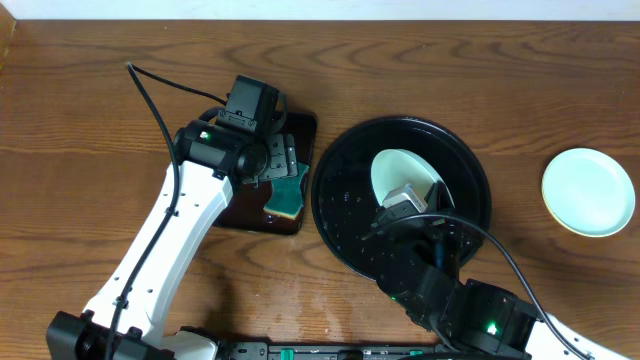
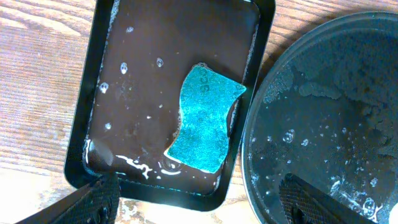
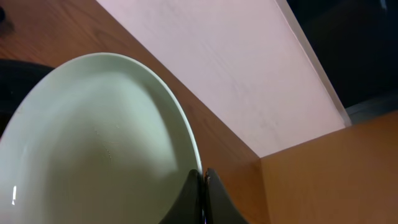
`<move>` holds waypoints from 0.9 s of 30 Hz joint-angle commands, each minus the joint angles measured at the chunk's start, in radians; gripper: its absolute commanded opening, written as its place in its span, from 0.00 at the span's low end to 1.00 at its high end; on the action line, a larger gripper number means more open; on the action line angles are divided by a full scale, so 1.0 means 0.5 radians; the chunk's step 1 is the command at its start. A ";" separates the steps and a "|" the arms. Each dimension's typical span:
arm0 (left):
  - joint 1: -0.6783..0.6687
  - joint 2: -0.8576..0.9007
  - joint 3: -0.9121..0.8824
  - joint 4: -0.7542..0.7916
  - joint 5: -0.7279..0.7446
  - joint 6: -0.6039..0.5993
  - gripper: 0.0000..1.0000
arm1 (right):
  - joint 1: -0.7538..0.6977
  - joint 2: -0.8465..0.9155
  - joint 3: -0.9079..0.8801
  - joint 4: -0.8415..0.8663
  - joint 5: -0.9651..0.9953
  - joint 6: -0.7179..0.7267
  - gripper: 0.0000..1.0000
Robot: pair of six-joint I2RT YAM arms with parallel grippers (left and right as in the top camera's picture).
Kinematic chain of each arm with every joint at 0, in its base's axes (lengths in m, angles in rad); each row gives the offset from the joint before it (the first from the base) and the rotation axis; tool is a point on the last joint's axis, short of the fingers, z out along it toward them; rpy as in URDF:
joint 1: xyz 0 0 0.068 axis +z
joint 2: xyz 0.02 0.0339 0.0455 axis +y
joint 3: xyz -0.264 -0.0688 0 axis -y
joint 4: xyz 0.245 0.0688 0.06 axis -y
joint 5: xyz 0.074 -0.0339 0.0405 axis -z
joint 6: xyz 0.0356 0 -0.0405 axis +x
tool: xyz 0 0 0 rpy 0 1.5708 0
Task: Clean dirty plates on tray and stack at the side
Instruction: 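Tilt up the mint plate with the right gripper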
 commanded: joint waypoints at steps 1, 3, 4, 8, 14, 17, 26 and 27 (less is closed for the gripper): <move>0.010 -0.002 0.040 -0.005 -0.010 0.006 0.83 | 0.015 -0.006 0.017 0.008 0.084 -0.037 0.01; 0.010 -0.002 0.040 -0.005 -0.009 0.006 0.83 | 0.015 0.002 0.017 0.008 0.084 -0.082 0.01; 0.010 -0.002 0.040 -0.005 -0.010 0.006 0.83 | 0.015 0.006 0.017 0.008 0.084 -0.111 0.01; 0.010 -0.002 0.040 -0.005 -0.009 0.006 0.83 | 0.015 0.016 0.017 0.008 0.085 -0.227 0.01; 0.010 -0.002 0.040 -0.005 -0.009 0.006 0.83 | 0.015 0.037 0.017 0.039 0.084 -0.225 0.01; 0.010 -0.002 0.040 -0.005 -0.009 0.006 0.83 | 0.015 0.060 0.017 0.078 0.084 -0.225 0.01; 0.010 -0.002 0.040 -0.005 -0.009 0.006 0.83 | 0.011 0.078 0.017 0.082 0.092 -0.225 0.01; 0.010 -0.002 0.040 -0.005 -0.009 0.006 0.83 | 0.011 0.078 0.017 0.082 0.092 -0.225 0.01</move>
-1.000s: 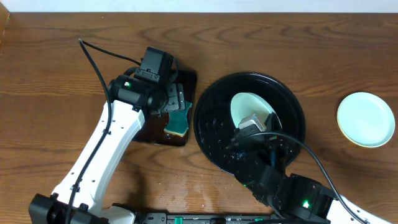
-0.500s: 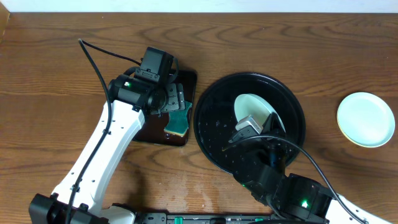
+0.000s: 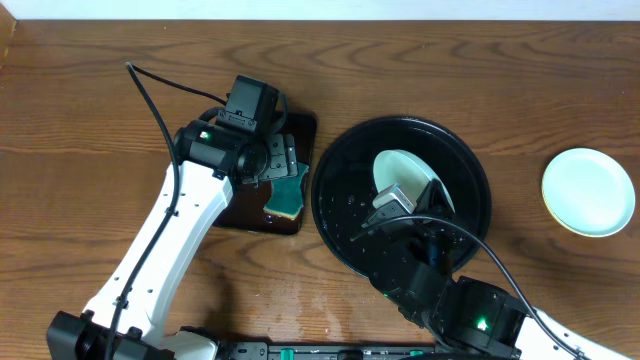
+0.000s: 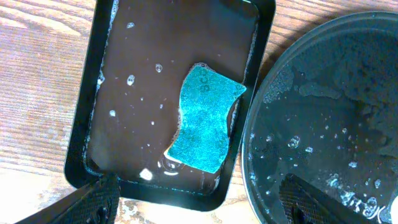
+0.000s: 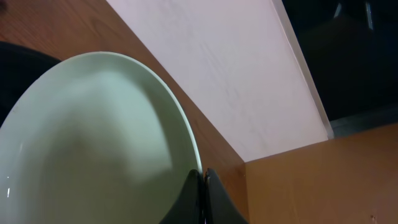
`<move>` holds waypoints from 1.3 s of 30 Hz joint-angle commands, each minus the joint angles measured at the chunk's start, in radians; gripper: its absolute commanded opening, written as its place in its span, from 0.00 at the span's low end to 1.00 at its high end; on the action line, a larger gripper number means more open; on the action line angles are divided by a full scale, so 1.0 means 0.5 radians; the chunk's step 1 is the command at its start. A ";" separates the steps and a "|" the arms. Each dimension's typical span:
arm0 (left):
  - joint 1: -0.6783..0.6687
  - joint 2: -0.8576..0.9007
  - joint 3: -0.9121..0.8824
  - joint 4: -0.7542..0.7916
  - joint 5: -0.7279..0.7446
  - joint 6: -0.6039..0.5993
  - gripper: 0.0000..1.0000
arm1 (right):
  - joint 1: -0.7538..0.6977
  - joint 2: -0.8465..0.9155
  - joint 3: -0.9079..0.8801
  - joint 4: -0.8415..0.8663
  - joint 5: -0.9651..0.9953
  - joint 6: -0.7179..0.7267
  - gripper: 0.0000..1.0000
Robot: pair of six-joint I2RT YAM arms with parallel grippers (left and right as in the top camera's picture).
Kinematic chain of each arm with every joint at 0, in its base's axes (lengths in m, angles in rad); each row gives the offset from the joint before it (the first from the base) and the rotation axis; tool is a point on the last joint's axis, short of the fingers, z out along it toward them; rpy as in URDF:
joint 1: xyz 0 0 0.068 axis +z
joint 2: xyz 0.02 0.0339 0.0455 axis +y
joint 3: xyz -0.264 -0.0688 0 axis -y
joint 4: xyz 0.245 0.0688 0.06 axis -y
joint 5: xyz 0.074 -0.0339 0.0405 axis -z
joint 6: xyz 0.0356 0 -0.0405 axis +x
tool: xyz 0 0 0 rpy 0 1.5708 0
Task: Clean dirty plates on tray and stack at the side
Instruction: 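Tilt up the mint plate with the right gripper, then carry the mint plate right and stack it on the plate pile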
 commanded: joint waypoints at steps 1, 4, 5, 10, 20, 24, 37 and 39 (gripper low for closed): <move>0.010 -0.002 0.040 -0.005 -0.010 0.006 0.83 | 0.011 0.001 0.017 0.008 0.059 -0.014 0.01; 0.010 -0.002 0.040 -0.005 -0.009 0.006 0.83 | 0.011 0.001 0.017 0.008 0.060 -0.014 0.01; 0.010 -0.002 0.040 -0.005 -0.010 0.006 0.83 | 0.011 0.001 0.017 0.008 0.060 -0.014 0.01; 0.010 -0.002 0.040 -0.005 -0.010 0.006 0.83 | 0.011 0.001 0.017 0.009 0.147 -0.015 0.01; 0.011 -0.002 0.040 -0.005 -0.010 0.006 0.83 | 0.011 0.001 0.017 0.008 0.156 -0.014 0.01; 0.010 -0.002 0.040 -0.005 -0.009 0.006 0.83 | -0.005 0.003 0.015 0.008 0.153 0.060 0.01; 0.010 -0.002 0.040 -0.005 -0.009 0.006 0.83 | -0.217 0.249 0.013 0.157 0.224 0.018 0.01; 0.010 -0.002 0.040 -0.005 -0.009 0.006 0.83 | -0.281 0.277 0.013 0.105 0.232 0.425 0.01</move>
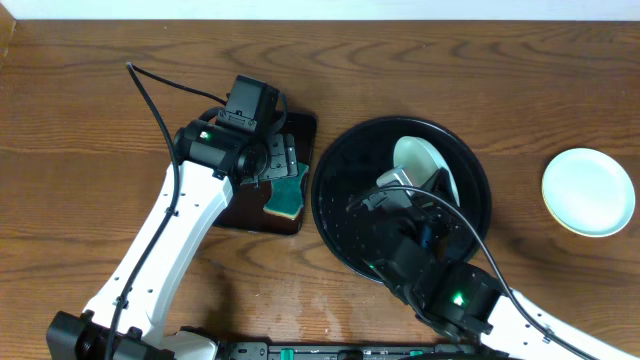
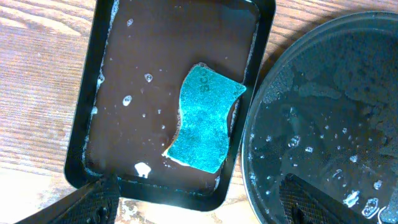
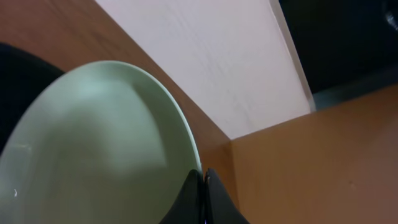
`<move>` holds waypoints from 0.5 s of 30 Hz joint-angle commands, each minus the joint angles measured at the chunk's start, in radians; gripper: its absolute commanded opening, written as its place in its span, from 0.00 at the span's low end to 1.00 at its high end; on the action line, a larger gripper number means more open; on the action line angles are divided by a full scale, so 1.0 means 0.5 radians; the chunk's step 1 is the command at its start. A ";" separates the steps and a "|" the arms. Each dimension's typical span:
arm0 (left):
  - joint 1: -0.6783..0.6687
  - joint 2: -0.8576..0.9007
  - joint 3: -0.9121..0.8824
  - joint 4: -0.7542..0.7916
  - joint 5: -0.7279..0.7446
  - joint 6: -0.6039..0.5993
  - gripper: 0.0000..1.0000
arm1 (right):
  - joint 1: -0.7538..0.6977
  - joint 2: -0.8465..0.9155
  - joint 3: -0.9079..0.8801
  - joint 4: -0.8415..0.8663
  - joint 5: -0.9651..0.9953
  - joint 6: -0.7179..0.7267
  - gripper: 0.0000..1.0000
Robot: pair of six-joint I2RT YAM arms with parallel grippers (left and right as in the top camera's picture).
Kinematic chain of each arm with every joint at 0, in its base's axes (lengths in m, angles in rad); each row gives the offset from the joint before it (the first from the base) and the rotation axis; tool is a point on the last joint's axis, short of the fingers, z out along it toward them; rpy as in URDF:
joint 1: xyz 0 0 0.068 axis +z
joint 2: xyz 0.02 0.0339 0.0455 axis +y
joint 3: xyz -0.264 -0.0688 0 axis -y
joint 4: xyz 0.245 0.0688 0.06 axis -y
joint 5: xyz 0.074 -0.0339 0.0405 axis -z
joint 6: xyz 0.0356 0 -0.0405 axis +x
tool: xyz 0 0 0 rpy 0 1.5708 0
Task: Clean dirty plates on tray and stack at the side
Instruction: 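Carry the mint plate right and stack it on the plate pile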
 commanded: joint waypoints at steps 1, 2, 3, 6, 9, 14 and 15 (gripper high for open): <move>0.010 -0.002 0.040 -0.005 -0.010 0.006 0.83 | -0.114 0.031 0.014 -0.101 -0.053 0.553 0.01; 0.010 -0.002 0.040 -0.005 -0.011 0.006 0.83 | -0.157 0.031 0.014 -0.151 -0.240 0.724 0.01; 0.010 -0.002 0.040 -0.005 -0.010 0.006 0.83 | -0.211 0.031 0.014 -0.185 -0.427 0.878 0.01; 0.010 -0.002 0.040 -0.005 -0.011 0.006 0.83 | -0.483 0.027 0.016 -0.214 -0.999 1.357 0.01; 0.010 -0.002 0.040 -0.005 -0.010 0.006 0.83 | -0.812 -0.014 0.021 -0.123 -1.540 1.456 0.01; 0.010 -0.002 0.040 -0.005 -0.011 0.006 0.83 | -1.426 -0.095 0.027 -0.057 -2.208 1.457 0.01; 0.010 -0.002 0.040 -0.005 -0.010 0.006 0.83 | -1.553 -0.096 0.027 -0.069 -2.286 1.457 0.01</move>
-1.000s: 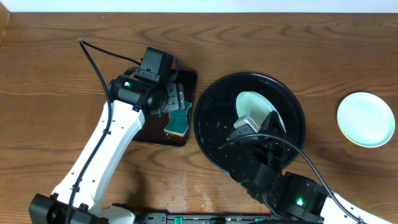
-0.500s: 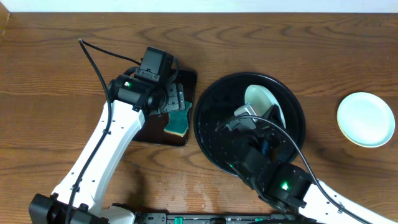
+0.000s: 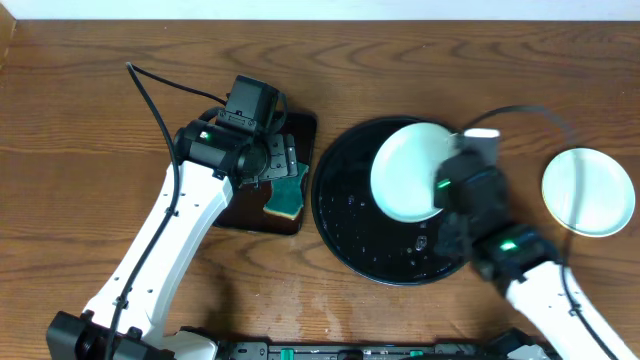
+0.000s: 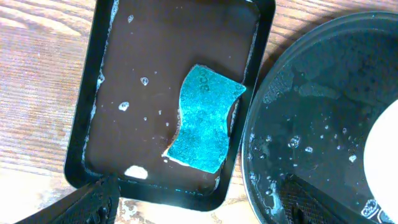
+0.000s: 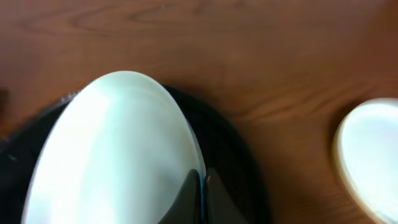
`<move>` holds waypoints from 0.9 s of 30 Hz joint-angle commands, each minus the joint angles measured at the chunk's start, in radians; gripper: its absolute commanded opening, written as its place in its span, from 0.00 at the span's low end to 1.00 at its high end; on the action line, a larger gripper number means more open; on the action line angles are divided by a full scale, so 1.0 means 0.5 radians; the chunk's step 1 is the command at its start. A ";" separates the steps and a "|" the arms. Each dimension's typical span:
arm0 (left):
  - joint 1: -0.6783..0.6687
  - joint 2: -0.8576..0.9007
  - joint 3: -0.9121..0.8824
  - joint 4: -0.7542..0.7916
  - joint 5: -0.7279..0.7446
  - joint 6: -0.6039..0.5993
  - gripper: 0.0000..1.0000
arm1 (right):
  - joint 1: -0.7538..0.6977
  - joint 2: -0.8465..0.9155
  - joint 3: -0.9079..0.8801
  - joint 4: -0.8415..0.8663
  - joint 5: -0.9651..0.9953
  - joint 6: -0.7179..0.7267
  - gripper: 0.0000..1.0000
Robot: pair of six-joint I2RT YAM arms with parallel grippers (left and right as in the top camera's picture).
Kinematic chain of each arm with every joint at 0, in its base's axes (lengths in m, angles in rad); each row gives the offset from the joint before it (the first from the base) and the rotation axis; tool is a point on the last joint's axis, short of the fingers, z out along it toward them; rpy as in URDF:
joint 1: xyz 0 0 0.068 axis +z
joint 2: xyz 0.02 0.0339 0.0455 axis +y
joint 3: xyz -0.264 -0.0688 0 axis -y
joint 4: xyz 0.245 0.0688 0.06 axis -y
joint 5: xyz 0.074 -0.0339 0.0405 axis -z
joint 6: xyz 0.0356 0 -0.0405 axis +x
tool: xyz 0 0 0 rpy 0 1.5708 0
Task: Clean dirty plates on tray and stack at the side
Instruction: 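Carry the mint plate right and stack it on the plate pile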
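Note:
A pale green plate (image 3: 408, 172) hangs over the round black tray (image 3: 352, 240), showing its full face to the overhead view. My right gripper (image 5: 203, 182) is shut on the rim of this plate (image 5: 112, 155), its arm reaching in from the right. My right gripper (image 3: 447, 186) sits at the plate's right edge. A second pale plate (image 3: 588, 192) lies on the table to the right, also seen as the side plate (image 5: 368, 155). My left gripper (image 4: 200, 208) hangs open above the blue sponge (image 4: 205, 118).
The sponge (image 3: 286, 196) lies in a wet rectangular black tray (image 4: 82, 124), close against the left of the wet round tray (image 4: 292, 143). My left arm runs from the bottom left up to that tray. Bare wooden table lies all around.
My right arm has moved from the near side of the round tray to its right side. The held plate has turned from steeply tilted to nearly face-up. The left arm has not moved.
My right gripper held the plate by its rim, tilted up over the round tray, its camera facing the wall. The plate then sat a little further back. Now it lies nearly level over the tray. My left gripper stayed open over the sponge throughout.

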 commanded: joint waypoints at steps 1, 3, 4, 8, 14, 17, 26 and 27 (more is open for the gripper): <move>0.010 -0.002 0.040 -0.005 -0.010 0.006 0.83 | -0.484 -0.058 0.025 -0.023 -0.662 0.159 0.01; 0.010 -0.002 0.040 -0.005 -0.011 0.006 0.83 | -0.777 -0.024 0.025 -0.085 -0.686 0.171 0.01; 0.010 -0.002 0.040 -0.005 -0.010 0.006 0.83 | -0.914 -0.009 0.025 -0.106 -0.710 0.195 0.01; 0.010 -0.002 0.040 -0.005 -0.011 0.006 0.83 | -1.580 0.082 0.025 -0.068 -0.983 0.253 0.01; 0.010 -0.002 0.040 -0.005 -0.010 0.006 0.83 | -2.081 0.277 0.025 -0.024 -0.943 0.443 0.01; 0.010 -0.002 0.040 -0.005 -0.011 0.006 0.83 | -2.228 0.409 0.025 0.038 -0.922 0.443 0.01; 0.010 -0.002 0.040 -0.005 -0.010 0.006 0.83 | -2.428 0.704 0.025 0.251 -0.986 0.430 0.49; 0.010 -0.002 0.040 -0.005 -0.010 0.006 0.83 | -2.425 0.697 0.026 0.252 -1.073 0.390 0.56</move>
